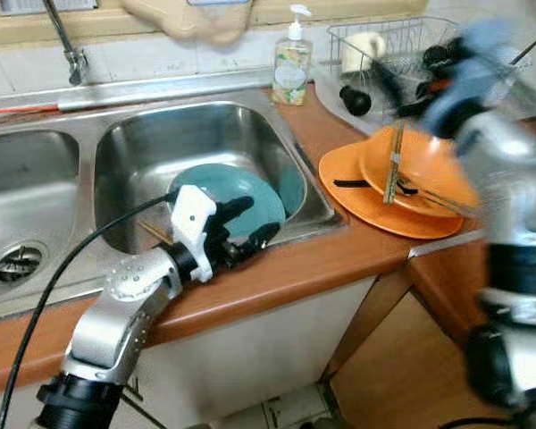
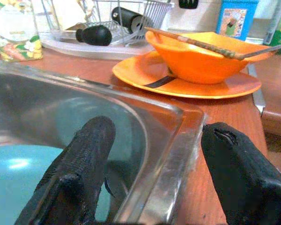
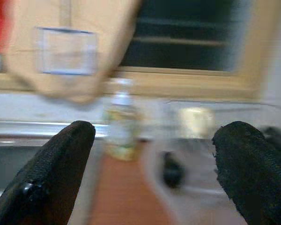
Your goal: Kitchen organization
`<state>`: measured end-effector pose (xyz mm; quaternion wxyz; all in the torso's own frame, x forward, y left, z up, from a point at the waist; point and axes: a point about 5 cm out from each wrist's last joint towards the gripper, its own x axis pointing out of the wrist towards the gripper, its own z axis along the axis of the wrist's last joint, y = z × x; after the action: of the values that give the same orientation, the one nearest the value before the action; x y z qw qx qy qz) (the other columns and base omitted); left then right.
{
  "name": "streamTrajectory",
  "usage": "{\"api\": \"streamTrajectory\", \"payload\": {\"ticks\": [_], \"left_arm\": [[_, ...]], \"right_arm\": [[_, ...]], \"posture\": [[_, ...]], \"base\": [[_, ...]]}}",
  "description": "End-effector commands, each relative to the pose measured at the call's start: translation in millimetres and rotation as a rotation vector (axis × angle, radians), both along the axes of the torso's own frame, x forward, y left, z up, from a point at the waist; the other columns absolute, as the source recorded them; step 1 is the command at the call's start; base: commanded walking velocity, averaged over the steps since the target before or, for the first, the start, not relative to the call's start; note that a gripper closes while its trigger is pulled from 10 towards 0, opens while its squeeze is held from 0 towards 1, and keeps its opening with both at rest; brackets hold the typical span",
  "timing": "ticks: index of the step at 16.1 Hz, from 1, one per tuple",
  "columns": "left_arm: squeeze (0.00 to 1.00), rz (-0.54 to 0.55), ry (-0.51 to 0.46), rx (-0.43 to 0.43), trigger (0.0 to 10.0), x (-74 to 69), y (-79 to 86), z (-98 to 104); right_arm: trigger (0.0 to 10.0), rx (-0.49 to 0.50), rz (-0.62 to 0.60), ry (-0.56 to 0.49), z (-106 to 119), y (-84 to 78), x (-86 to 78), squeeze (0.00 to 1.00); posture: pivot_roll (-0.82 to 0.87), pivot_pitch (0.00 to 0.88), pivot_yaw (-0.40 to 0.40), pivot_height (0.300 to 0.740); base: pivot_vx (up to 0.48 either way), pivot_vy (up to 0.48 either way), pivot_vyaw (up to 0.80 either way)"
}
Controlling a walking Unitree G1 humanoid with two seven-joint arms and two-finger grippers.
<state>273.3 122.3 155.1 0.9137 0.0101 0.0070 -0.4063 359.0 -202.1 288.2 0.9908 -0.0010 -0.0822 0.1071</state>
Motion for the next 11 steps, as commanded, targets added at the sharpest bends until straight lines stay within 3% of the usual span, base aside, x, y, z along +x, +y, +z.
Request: {"api": "streamTrajectory", "payload": {"ticks": [1, 3, 5, 9, 11], "left_arm": [[0.00, -0.042, -0.032, 0.004, 10.0, -2.0, -5.2, 6], [0.00, -0.045, -0.032, 0.000, 10.0, -2.7, -6.2, 6], [0.00, -0.046, -0.031, 0.000, 10.0, -3.2, -6.5, 6], [0.00, -0.058, -0.023, -0.007, 10.0, -6.6, -8.2, 4], [0.00, -0.065, -0.021, -0.011, 10.0, -7.3, -9.4, 4]], "right_arm": [[10.0, -0.010, -0.116, 0.004, 0, -22.9, 1.5, 0.00], [10.0, -0.039, -0.296, 0.046, -11, -60.9, 0.0, 0.00], [10.0, -0.048, -0.382, 0.063, -18, -81.4, -3.4, 0.00], [10.0, -0.124, -0.557, 0.163, -48, -136.2, -27.9, 0.00], [10.0, -0.140, -0.583, 0.199, -58, -146.4, -36.3, 0.00]], "posture": [[-0.13, 0.000, 0.007, 0.740], [-0.13, 0.000, 0.005, 0.740], [-0.14, 0.000, 0.006, 0.740], [-0.15, 0.000, 0.007, 0.740], [-0.16, 0.000, 0.010, 0.740]], "base": [[0.000, 0.000, 0.00], [0.000, 0.000, 0.00], [0.000, 0.000, 0.00], [0.000, 0.000, 0.00], [0.000, 0.000, 0.00]]}}
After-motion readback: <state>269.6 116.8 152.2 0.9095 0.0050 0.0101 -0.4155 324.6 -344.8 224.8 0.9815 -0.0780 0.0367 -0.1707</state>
